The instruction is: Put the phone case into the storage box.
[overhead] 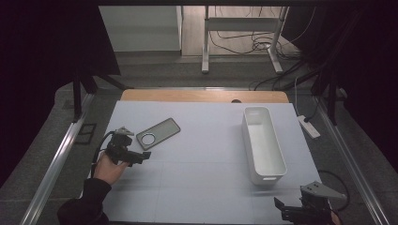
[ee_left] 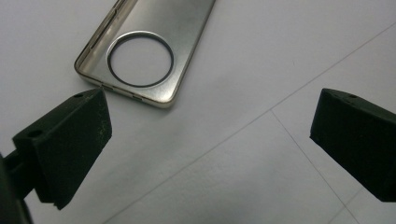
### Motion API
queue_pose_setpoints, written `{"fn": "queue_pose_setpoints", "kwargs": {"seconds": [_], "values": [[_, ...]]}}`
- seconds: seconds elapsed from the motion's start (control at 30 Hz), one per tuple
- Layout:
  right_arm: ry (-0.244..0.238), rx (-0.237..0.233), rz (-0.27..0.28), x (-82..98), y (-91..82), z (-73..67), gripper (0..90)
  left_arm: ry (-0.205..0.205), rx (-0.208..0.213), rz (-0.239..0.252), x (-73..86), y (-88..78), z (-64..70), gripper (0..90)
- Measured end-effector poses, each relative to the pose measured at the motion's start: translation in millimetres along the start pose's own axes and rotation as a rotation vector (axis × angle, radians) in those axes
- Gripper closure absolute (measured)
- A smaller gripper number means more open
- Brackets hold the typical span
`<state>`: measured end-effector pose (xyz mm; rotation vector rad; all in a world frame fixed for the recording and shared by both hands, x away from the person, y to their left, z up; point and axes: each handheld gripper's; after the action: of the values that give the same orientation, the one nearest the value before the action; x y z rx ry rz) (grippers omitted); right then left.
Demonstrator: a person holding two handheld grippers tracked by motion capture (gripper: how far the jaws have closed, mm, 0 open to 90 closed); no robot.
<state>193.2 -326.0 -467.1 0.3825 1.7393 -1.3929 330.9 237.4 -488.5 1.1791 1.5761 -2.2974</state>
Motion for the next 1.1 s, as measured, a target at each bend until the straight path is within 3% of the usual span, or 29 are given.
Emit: {"fn": "queue_pose_setpoints", "kwargs": {"seconds": [0.6, 1.1], "values": [[-0.001, -0.006, -0.006, -0.1, 0.4, 0.5, 0.0, 0.029, 0.000, -0.032, -37.3, 29.1, -10.4, 0.0], [-0.003, -0.009, -0.007, 0.0, 0.6, 0.2, 0.0, 0.037, -0.009, -0.058, -56.3, 50.1, -16.9, 0.0]]}}
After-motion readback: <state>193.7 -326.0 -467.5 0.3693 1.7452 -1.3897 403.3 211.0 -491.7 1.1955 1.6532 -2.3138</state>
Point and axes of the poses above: each handheld gripper's, and its own axes: y roughly forward along the jaws, x roughly out of its underside, z roughly to its right, and after that the axes turned 3 degrees about z, right-handed
